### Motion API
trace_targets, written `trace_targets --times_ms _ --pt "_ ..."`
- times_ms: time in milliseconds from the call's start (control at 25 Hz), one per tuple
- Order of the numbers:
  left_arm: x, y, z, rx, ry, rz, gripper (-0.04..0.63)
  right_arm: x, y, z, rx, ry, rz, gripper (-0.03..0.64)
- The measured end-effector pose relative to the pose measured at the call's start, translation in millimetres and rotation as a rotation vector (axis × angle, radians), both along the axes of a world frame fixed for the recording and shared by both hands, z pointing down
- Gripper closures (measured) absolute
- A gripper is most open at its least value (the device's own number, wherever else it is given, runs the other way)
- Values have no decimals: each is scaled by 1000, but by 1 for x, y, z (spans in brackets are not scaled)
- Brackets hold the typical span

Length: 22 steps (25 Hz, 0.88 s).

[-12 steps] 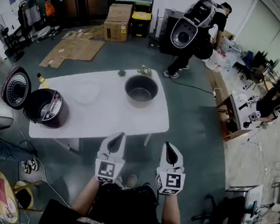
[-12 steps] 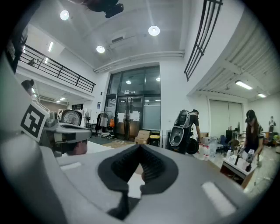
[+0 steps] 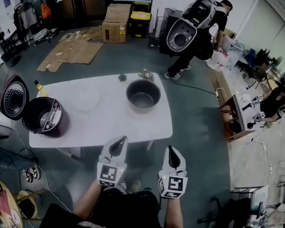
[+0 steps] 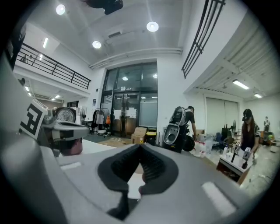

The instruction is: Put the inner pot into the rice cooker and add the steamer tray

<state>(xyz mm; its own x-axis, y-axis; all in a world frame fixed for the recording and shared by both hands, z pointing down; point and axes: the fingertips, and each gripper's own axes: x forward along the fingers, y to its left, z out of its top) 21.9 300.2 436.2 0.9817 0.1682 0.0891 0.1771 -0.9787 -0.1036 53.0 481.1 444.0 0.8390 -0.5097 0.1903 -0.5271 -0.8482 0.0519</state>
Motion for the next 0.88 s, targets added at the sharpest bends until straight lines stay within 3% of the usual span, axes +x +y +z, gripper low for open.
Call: trace_targets --times_ms 480,880 --pt "52 -39 13 2 -20 76 584 40 -34 13 12 -19 85 614" --pt "109 -52 24 -22 -59 74 584 100 -51 25 -16 -68 70 614"
